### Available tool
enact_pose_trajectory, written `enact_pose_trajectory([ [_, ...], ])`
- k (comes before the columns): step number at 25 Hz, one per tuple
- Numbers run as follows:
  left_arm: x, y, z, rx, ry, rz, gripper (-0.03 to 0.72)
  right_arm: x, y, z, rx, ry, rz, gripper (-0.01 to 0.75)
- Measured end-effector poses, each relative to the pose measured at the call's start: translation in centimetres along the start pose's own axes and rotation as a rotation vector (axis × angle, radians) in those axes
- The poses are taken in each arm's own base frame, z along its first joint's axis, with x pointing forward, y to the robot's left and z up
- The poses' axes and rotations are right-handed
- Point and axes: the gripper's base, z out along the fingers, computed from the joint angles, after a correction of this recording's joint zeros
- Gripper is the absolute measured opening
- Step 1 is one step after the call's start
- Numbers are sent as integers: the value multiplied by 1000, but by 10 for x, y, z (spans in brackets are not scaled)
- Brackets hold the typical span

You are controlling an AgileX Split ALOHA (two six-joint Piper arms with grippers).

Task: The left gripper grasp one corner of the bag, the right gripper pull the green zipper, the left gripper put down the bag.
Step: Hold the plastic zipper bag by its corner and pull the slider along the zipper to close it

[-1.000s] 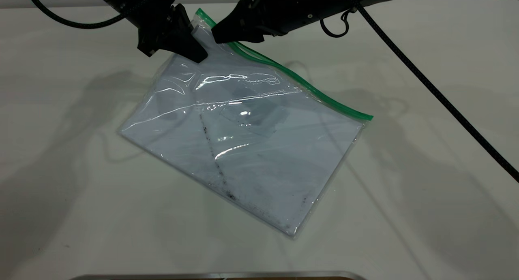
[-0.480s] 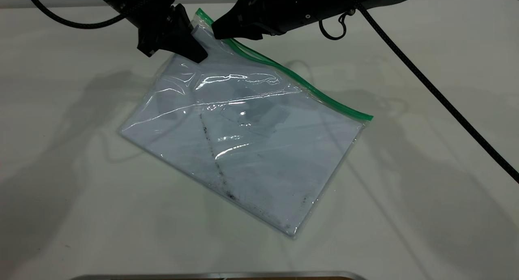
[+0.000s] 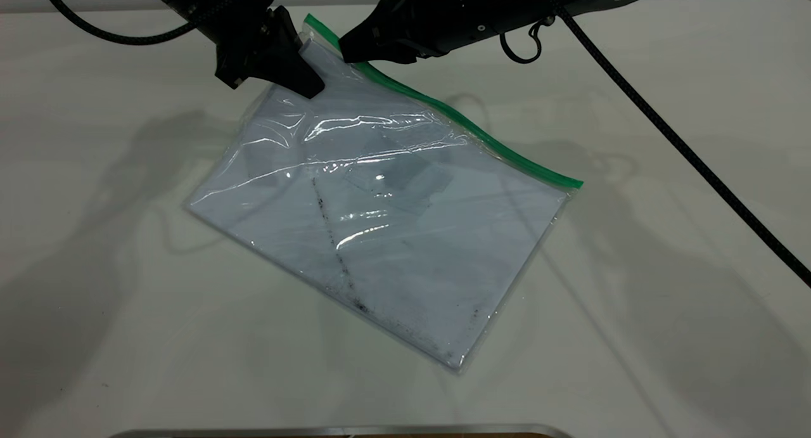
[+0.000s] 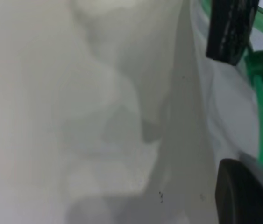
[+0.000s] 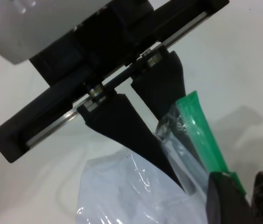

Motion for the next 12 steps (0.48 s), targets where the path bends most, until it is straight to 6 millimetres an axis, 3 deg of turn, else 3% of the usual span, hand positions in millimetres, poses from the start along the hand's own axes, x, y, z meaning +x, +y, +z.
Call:
enact_pose_trajectory([
  [4, -1, 1, 0, -5, -12, -21, 61, 0, 0, 0, 0, 1, -6, 37],
  [12, -3, 2, 0, -24, -40, -53, 52, 0, -2, -1, 13, -3, -8, 28],
])
